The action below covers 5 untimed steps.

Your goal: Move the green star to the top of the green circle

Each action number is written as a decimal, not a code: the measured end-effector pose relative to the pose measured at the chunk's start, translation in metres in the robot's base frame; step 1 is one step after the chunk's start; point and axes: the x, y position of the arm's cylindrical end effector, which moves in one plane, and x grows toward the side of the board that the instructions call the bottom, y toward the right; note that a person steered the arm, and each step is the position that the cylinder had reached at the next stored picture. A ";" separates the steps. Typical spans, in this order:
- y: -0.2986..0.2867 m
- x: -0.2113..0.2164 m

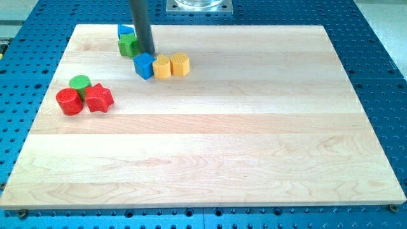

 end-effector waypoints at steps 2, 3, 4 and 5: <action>-0.047 0.006; -0.062 0.038; -0.063 0.048; -0.063 0.048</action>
